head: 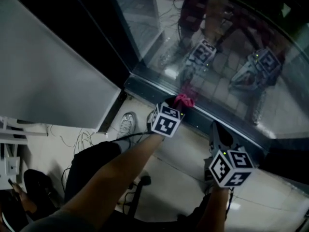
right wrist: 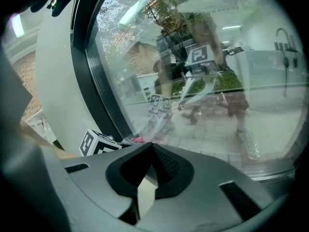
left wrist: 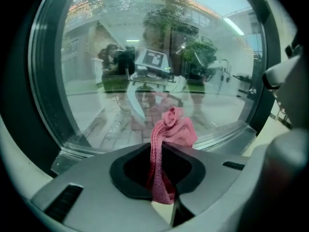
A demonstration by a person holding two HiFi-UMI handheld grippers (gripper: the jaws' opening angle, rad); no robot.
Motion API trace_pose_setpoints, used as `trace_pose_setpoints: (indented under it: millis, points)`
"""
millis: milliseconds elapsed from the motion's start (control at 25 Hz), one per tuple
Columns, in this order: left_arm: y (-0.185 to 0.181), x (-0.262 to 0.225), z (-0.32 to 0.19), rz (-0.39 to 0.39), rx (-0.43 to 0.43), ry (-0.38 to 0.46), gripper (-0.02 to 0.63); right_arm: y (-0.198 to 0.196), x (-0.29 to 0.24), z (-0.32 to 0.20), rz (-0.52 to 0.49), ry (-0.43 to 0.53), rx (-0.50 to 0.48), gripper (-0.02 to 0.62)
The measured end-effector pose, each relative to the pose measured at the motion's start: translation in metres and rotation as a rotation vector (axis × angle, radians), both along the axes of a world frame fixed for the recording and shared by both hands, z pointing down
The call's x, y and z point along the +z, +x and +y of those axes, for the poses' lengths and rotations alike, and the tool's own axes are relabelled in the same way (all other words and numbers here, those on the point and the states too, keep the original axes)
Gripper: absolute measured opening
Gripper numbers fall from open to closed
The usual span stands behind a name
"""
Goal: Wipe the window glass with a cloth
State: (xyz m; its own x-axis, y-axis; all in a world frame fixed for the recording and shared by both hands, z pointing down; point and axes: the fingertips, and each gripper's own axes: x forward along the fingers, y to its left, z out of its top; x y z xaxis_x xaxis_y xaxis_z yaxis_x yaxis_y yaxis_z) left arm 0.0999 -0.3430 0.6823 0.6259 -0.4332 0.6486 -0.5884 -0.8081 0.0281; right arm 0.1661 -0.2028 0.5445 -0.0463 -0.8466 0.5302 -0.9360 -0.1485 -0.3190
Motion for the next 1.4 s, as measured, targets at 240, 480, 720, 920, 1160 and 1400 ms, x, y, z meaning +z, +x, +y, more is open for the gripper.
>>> trace_pose_setpoints:
  millis: [240,480,720,920,1160,1400]
  points:
    - [-0.043,0.005,-0.044,-0.03,-0.072,0.029,0.044,-0.034,0.012,-0.03,0.003,-0.016,-0.06,0.0]
    - [-0.09,0.009,-0.087,-0.03,-0.204,0.011,0.044,-0.055,0.016,-0.053,-0.001,-0.029,-0.094,0.0]
    - [-0.136,0.013,-0.128,-0.021,-0.334,-0.006,0.045,-0.076,0.027,-0.07,-0.002,-0.06,-0.135,0.0]
    - [-0.16,0.019,-0.151,-0.01,-0.421,-0.03,0.044,-0.093,0.033,-0.083,-0.013,-0.065,-0.15,0.0]
    - [-0.178,0.026,-0.161,0.037,-0.56,-0.104,0.044,-0.103,0.037,-0.095,-0.024,-0.075,-0.172,0.0]
    - [-0.188,0.031,-0.165,0.179,-0.726,-0.211,0.044,-0.104,0.039,-0.095,-0.026,-0.069,-0.185,0.0]
